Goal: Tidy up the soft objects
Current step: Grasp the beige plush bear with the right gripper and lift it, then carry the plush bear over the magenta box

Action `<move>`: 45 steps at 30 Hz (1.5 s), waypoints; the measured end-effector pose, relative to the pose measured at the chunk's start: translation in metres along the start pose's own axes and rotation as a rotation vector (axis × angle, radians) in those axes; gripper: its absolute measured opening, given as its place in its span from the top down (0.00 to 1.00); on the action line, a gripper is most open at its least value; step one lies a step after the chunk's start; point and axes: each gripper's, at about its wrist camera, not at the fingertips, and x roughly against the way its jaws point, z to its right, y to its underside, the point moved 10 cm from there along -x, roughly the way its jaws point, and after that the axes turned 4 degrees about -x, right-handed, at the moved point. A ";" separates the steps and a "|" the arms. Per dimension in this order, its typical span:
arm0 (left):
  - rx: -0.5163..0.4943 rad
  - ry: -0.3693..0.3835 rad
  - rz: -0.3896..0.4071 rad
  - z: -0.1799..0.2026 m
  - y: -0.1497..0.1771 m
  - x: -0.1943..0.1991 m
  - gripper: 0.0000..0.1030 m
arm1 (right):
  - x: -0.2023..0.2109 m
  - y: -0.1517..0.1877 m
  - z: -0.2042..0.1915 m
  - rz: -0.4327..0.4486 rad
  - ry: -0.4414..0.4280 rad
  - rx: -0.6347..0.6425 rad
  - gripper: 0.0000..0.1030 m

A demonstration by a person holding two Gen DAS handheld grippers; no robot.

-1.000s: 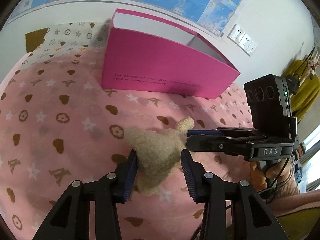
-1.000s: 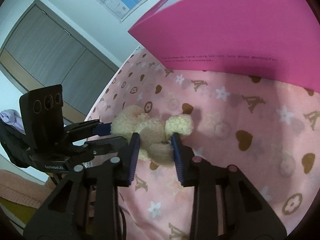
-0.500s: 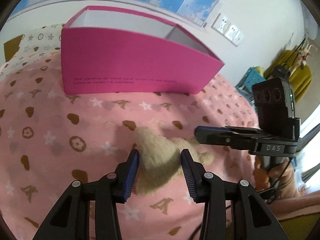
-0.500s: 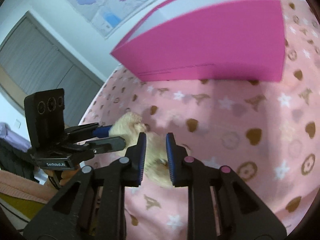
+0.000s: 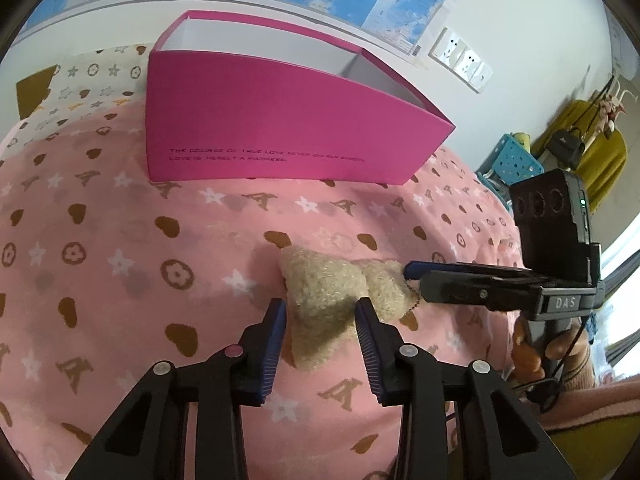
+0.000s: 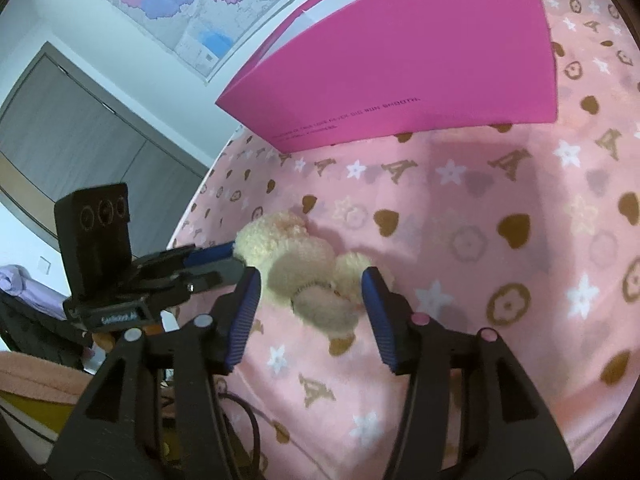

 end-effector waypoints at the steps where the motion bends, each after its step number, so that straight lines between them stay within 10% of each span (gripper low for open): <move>1: 0.000 0.002 -0.002 0.000 0.000 -0.001 0.66 | 0.000 0.002 0.002 -0.008 0.006 -0.006 0.47; 45: -0.118 0.015 0.073 0.034 -0.037 0.013 0.68 | 0.025 -0.040 -0.031 0.106 0.000 0.163 0.62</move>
